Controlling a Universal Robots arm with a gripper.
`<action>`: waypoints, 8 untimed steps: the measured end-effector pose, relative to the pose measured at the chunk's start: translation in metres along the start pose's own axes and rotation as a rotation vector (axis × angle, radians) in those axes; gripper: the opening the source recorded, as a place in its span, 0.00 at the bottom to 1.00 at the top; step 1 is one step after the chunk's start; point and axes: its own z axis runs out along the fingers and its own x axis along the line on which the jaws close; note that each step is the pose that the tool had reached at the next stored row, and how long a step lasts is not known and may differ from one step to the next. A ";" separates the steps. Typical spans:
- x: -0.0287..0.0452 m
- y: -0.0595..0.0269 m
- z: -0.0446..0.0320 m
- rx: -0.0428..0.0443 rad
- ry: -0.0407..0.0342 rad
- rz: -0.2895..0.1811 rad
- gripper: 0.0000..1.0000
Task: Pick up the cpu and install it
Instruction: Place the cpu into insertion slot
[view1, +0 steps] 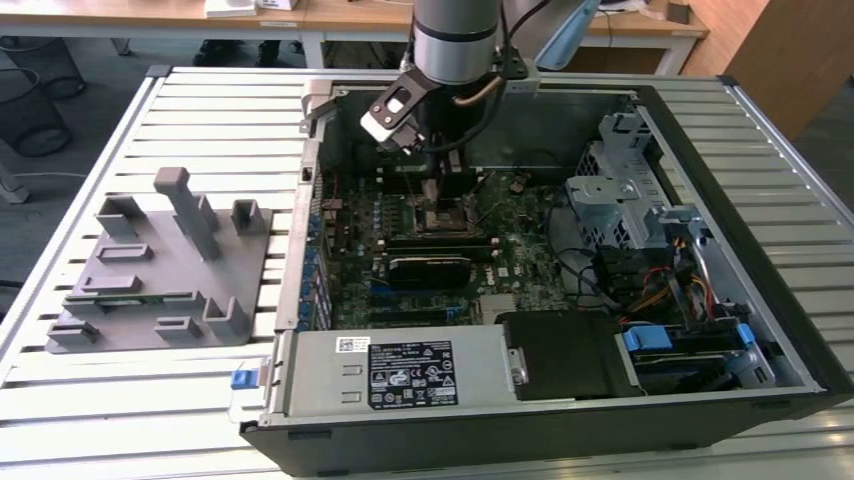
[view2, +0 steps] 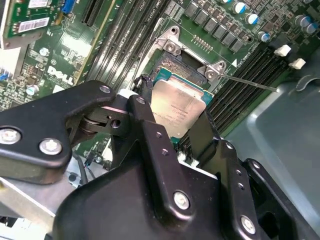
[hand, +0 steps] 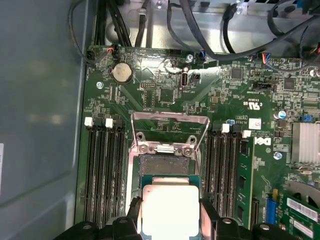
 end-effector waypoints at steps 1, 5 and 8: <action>0.0004 -0.0001 0.0014 0.0000 0.0000 0.004 0.54; 0.0014 0.0001 0.0076 0.0001 -0.0002 0.011 0.54; 0.0016 0.0005 0.0130 0.0002 -0.0004 0.011 0.54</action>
